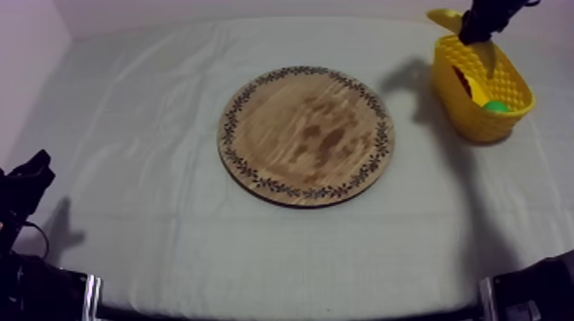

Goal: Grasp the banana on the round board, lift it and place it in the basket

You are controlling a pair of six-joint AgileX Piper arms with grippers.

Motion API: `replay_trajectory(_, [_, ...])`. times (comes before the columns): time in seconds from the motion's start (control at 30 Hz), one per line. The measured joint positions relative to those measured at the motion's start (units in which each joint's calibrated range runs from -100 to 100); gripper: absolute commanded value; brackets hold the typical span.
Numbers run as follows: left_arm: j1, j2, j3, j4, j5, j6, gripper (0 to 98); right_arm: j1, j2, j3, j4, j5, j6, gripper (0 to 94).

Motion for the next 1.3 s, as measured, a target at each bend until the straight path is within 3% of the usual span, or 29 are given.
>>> replay_trajectory(0.27, [0.0,0.0,0.0,0.0,0.0,0.0,0.1,2.64,2.22,5.04,-0.09,-5.77,0.08,33.2])
replay_trajectory(0.57, [0.0,0.0,0.0,0.0,0.0,0.0,0.1,5.32,7.24,-0.64,-1.21,-5.58,0.87,33.4])
replay_trajectory(0.63, [0.0,0.0,0.0,0.0,0.0,0.0,0.1,5.39,8.64,-1.02,-1.15,-6.0,0.74,37.0])
replay_trajectory(0.8, [0.0,0.0,0.0,0.0,0.0,0.0,0.1,5.86,10.75,0.72,0.07,-10.55,-1.22,56.7])
replay_trajectory(0.9, [0.0,0.0,0.0,0.0,0.0,0.0,0.1,6.18,11.09,1.77,0.6,-13.37,-2.61,60.5])
replay_trajectory(1.03, [0.0,0.0,0.0,0.0,0.0,0.0,0.1,6.63,11.12,1.56,-0.12,-14.63,-2.88,48.3])
replay_trajectory(1.23, [0.0,0.0,0.0,0.0,0.0,0.0,0.1,6.64,8.68,2.75,-2.56,-12.25,-0.79,13.0])
replay_trajectory(1.3, [0.0,0.0,0.0,0.0,0.0,0.0,0.1,6.52,7.04,4.54,-2.8,-12.34,-0.84,6.8])
